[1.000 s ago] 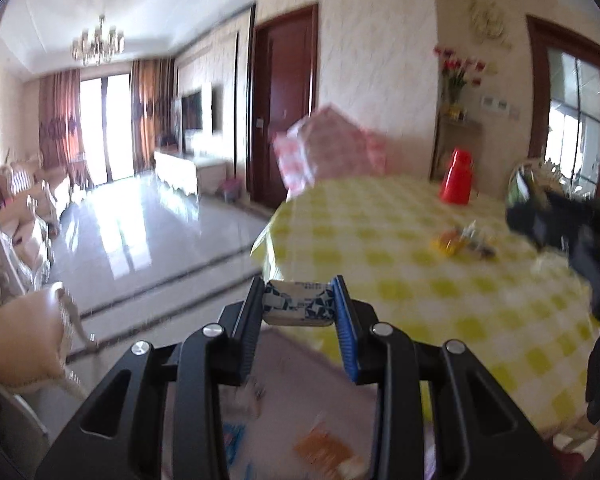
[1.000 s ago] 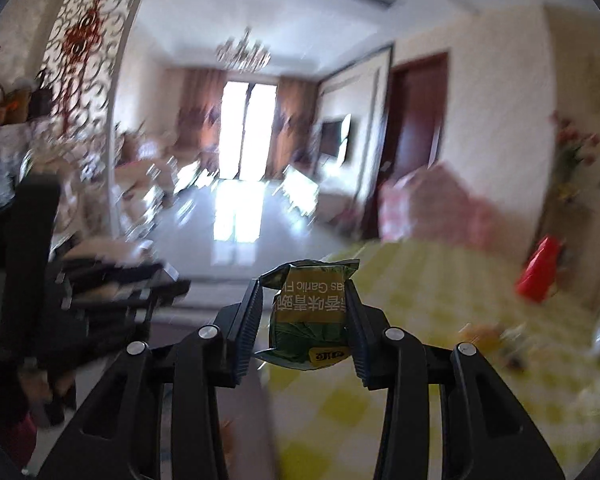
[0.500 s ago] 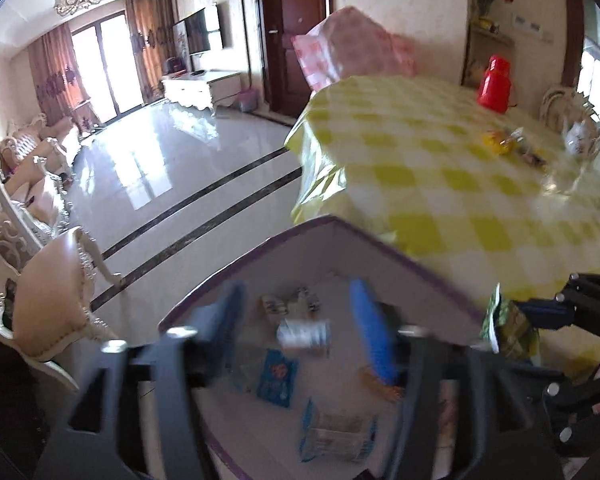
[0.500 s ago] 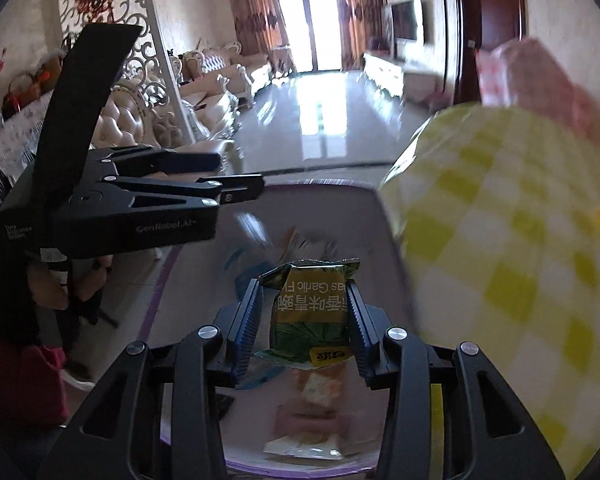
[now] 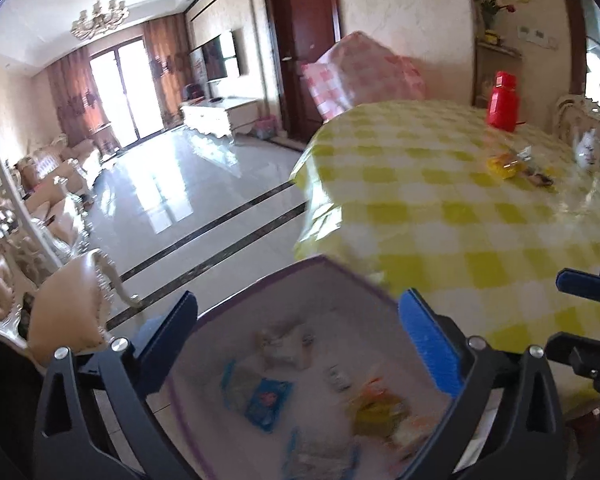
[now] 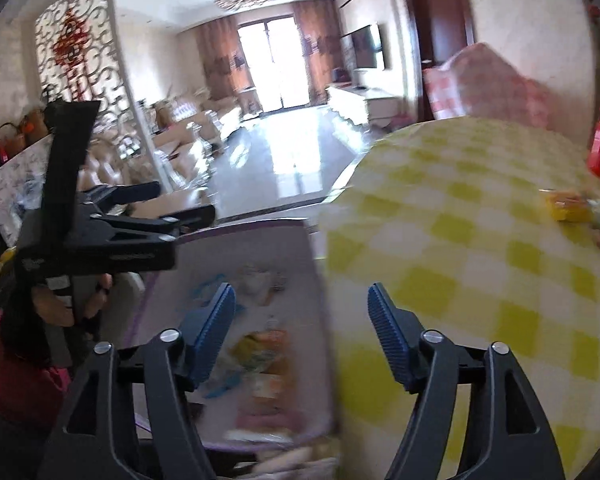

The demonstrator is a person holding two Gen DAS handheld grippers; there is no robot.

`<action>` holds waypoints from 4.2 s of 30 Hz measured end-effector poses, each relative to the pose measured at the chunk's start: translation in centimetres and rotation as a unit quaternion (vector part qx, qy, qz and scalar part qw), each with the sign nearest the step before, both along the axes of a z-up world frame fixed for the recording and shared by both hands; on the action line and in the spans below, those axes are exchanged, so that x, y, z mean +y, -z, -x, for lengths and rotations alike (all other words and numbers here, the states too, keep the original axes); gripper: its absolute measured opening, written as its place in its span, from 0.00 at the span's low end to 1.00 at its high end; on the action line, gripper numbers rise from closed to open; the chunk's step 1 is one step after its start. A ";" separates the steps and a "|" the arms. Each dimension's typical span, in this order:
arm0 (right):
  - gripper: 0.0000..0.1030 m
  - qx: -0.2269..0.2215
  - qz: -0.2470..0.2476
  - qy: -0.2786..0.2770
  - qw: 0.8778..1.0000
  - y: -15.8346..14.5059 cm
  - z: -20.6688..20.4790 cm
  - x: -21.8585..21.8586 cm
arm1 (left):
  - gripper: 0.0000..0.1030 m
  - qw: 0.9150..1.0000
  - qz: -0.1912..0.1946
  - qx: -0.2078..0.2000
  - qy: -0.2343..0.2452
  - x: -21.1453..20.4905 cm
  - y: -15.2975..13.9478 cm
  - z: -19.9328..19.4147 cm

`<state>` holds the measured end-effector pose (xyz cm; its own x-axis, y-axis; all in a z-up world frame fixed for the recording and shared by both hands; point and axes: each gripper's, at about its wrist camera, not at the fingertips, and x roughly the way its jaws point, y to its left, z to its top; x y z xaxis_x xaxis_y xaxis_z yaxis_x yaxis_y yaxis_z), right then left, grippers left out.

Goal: Organize snacks
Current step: 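Swing both open tools back over the snacks on the table, then grasp the yellow bread bag with the left tool while the right tool grasps the clear round pastry bag, then lift and carry the bread bag and pastry bag over the box with both tools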

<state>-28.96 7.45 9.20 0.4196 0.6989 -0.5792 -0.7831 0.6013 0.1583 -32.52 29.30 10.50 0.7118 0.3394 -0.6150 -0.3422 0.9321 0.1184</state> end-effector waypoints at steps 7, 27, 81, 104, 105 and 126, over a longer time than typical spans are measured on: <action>0.72 0.004 0.003 0.135 0.991 1.1 -5.1 -8.7 | 0.98 0.995 0.048 -0.041 0.077 -8.1 -2.5 -7.4; 0.81 0.087 -0.019 0.389 0.917 5.9 -29.3 -29.7 | 0.98 0.961 0.260 -0.093 -0.021 -22.3 7.2 -35.8; 0.63 0.116 -0.054 0.389 0.912 6.6 -29.6 -28.8 | 0.98 0.955 0.023 0.078 0.285 -26.1 9.5 -51.6; 0.63 0.101 -0.017 0.427 0.898 7.7 -30.6 -29.4 | 0.47 0.957 0.000 0.070 0.280 -30.9 9.4 -45.4; 0.63 0.101 -0.017 0.427 0.898 7.7 -30.6 -29.4 | 0.47 0.958 -0.001 0.071 0.279 -31.1 9.4 -44.9; 0.62 0.060 -0.050 0.438 0.896 6.1 -28.4 -29.6 | 0.47 0.963 0.104 -0.018 0.249 -31.0 6.6 -35.4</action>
